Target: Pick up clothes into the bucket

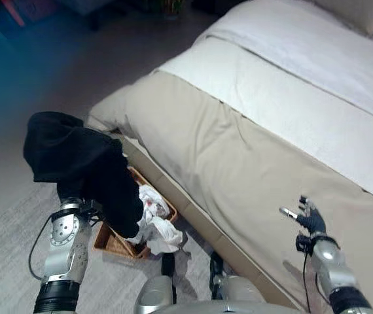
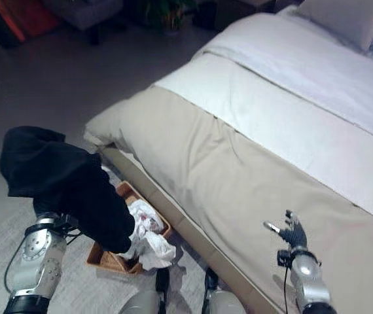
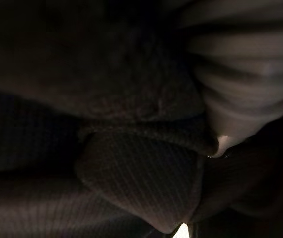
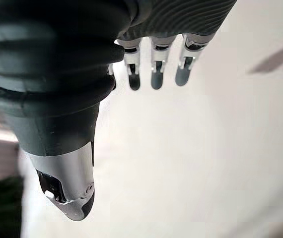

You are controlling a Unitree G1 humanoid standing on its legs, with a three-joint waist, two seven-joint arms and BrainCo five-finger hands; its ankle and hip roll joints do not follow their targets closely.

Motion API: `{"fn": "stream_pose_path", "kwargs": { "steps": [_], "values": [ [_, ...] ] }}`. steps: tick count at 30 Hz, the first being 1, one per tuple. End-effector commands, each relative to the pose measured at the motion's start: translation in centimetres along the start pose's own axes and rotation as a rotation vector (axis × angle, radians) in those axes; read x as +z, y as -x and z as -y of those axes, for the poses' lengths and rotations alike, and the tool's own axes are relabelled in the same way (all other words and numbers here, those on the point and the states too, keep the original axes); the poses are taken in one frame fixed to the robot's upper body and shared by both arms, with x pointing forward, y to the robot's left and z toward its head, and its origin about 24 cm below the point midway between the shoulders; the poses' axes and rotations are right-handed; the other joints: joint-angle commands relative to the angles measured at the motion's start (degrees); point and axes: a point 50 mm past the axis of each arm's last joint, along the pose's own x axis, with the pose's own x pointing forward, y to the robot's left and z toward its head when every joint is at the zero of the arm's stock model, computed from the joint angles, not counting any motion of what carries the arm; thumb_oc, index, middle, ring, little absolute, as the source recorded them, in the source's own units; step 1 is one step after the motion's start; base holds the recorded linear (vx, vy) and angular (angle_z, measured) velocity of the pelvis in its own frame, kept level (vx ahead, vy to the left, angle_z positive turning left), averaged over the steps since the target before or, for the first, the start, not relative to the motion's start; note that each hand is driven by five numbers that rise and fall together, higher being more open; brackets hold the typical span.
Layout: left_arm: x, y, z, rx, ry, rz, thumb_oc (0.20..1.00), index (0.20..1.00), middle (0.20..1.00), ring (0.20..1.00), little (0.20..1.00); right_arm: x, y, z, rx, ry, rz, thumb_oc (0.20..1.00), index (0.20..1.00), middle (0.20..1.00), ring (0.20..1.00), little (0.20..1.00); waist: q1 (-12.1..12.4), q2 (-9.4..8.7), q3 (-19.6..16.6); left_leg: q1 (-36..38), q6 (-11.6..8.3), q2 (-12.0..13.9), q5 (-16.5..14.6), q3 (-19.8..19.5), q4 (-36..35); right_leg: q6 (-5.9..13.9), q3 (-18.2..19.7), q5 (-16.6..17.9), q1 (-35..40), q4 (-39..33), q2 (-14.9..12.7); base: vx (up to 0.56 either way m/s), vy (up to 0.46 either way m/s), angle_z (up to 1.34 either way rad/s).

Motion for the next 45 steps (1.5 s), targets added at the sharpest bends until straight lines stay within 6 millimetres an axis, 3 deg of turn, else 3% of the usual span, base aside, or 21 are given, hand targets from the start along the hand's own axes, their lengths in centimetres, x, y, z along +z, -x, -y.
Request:
{"fn": "stream_pose_path", "kwargs": {
  "steps": [1, 5, 7, 9, 10, 12, 13, 14, 20, 21, 26, 34, 40, 45],
  "values": [
    [4.9, -2.0, -0.7, 0.061, -0.054, 0.277, 0.2, 0.2, 0.2, 0.2, 0.2, 1.2, -0.4, -0.8, 0.026, 0.064, 0.076, 1.0, 1.0, 1.0, 1.0, 1.0, -0.3, -3.8, -0.8, -6.7, 1.26, -1.8, -6.1, -4.1, 11.1, 3.25, -1.6, -3.4, -3.4, 8.3, -5.0, -0.08, -0.01, -0.01],
    [6.1, -3.3, -1.5, 0.154, -0.085, 0.328, 0.2, 0.2, 0.2, 0.2, 0.2, -0.6, 0.0, -1.4, 0.06, 0.12, 0.015, 1.0, 1.0, 1.0, 1.0, 1.0, -0.5, -5.56, 2.0, -11.0, 0.68, -1.0, -6.3, -4.1, 14.4, 3.16, -1.0, -2.7, -6.9, 9.0, -4.8, -0.1, -0.015, -0.03],
    [6.8, -4.4, -1.9, 0.189, -0.09, 0.345, 0.2, 0.2, 0.2, 0.2, 0.2, -1.5, 0.2, -2.2, 0.087, 0.142, -0.012, 1.0, 1.0, 1.0, 1.0, 1.0, -0.7, -7.35, 3.9, -14.4, 0.41, 0.1, -6.8, -4.1, 17.3, 3.2, -0.3, -1.9, -9.6, 9.3, -4.3, -0.13, -0.062, -0.05],
    [7.5, -4.9, -2.1, 0.195, -0.106, 0.365, 0.2, 0.2, 0.2, 0.2, 0.2, -1.4, 0.1, -2.6, 0.099, 0.149, -0.009, 1.0, 1.0, 1.0, 1.0, 1.0, -0.6, -8.33, 4.8, -16.2, 0.42, 0.9, -7.9, -4.0, 19.7, 3.19, 0.4, -1.6, -10.9, 9.7, -3.4, -0.09, -0.056, -0.15],
    [8.7, -5.6, -2.6, 0.211, -0.175, 0.39, 0.2, 0.2, 0.2, 0.2, 0.2, -1.4, 0.2, -3.4, 0.132, 0.155, -0.002, 1.0, 1.0, 1.0, 1.0, 1.0, -0.9, -10.08, 5.4, -18.3, 0.43, 1.8, -8.3, -3.6, 21.4, 3.38, 1.2, -0.6, -12.0, 8.9, -2.4, -0.1, -0.061, -0.23],
    [10.3, -6.4, -2.9, 0.226, -0.215, 0.433, 0.2, 0.2, 0.2, 0.2, 0.2, -1.2, 0.4, -4.2, 0.164, 0.156, 0.015, 1.0, 1.0, 1.0, 1.0, 1.0, -1.2, -11.86, 6.4, -20.9, 0.39, 2.7, -8.9, -3.6, 23.6, 3.57, 1.6, 0.4, -13.6, 8.1, -1.6, -0.1, -0.055, -0.26],
    [10.4, -6.5, -2.9, 0.225, -0.215, 0.434, 0.2, 0.2, 0.2, 0.2, 0.2, -1.2, 0.4, -4.2, 0.165, 0.155, 0.015, 1.0, 1.0, 1.0, 1.0, 1.0, -1.1, -11.87, 6.4, -21.0, 0.39, 2.7, -8.9, -3.6, 23.7, 3.57, 1.6, 0.4, -13.7, 8.1, -1.6, -0.1, -0.047, -0.23],
    [11.9, -7.4, -3.0, 0.239, -0.257, 0.468, 0.2, 0.2, 0.2, 0.2, 0.2, -1.2, 0.4, -4.8, 0.184, 0.151, 0.02, 1.0, 1.0, 1.0, 1.0, 1.0, -1.5, -13.57, 7.6, -24.0, 0.36, 3.2, -9.3, -3.7, 25.7, 3.77, 2.2, 1.8, -15.2, 6.7, -1.0, -0.07, -0.032, -0.11],
    [14.4, -9.1, -2.3, 0.262, -0.309, 0.523, 0.2, 0.2, 0.2, 0.2, 0.2, -0.5, 0.5, -6.5, 0.23, 0.107, 0.064, 1.0, 1.0, 1.0, 1.0, 1.0, -2.2, -16.22, 9.9, -31.2, 0.18, 3.2, -10.1, -4.9, 30.2, 3.84, 2.1, 3.4, -19.2, 4.8, 0.0, -0.07, -0.018, -0.07],
    [15.4, -9.7, -2.2, 0.278, -0.349, 0.536, 0.2, 0.2, 0.2, 0.2, 0.2, -0.2, 0.7, -6.8, 0.241, 0.081, 0.083, 1.0, 1.0, 1.0, 1.0, 1.0, -2.5, -16.16, 10.4, -32.9, -0.16, 3.5, -12.3, -5.9, 31.5, 4.06, 1.9, 2.6, -20.0, 4.4, 0.9, 0.0, 0.0, 0.0],
    [17.2, -10.9, -1.4, 0.283, -0.378, 0.561, 0.2, 0.2, 0.2, 0.2, 0.2, 0.3, 0.9, -7.8, 0.266, 0.032, 0.112, 1.0, 1.0, 1.0, 1.0, 1.0, -3.3, -16.71, 11.6, -38.6, -0.39, 2.7, -12.2, -7.1, 33.3, 4.16, 1.2, 3.8, -23.9, 3.3, 1.2, -0.03, -0.011, 0.12],
    [18.5, -11.7, -1.0, 0.301, -0.385, 0.563, 0.2, 0.2, 0.2, 0.2, 0.2, 1.0, 1.3, -8.9, 0.304, 0.0, 0.148, 1.0, 1.0, 1.0, 1.0, 1.0, -4.1, -16.91, 11.7, -43.7, -0.45, 1.9, -11.0, -7.7, 32.5, 4.68, -0.2, 5.1, -29.3, 3.0, 0.7, -0.02, 0.01, 0.04],
    [18.2, -11.9, -1.1, 0.323, -0.352, 0.543, 0.2, 0.2, 0.2, 0.2, 0.2, 1.4, 1.5, -9.4, 0.321, -0.024, 0.169, 1.0, 1.0, 1.0, 1.0, 1.0, -4.4, -17.29, 11.7, -45.5, -0.42, 1.6, -10.7, -7.8, 32.4, 4.97, -0.7, 5.8, -31.0, 2.7, 0.6, 0.0, 0.001, 0.04],
    [16.7, -12.2, -1.4, 0.359, -0.314, 0.475, 0.2, 0.2, 0.2, 0.2, 0.2, 1.5, 1.7, -9.7, 0.33, -0.023, 0.172, 1.0, 1.0, 1.0, 1.0, 1.0, -4.7, -17.26, 11.7, -46.3, -0.55, 1.2, -10.0, -8.2, 31.1, 5.08, -1.4, 6.1, -32.0, 2.4, 0.1, 0.0, -0.007, 0.04]
  ]
}}
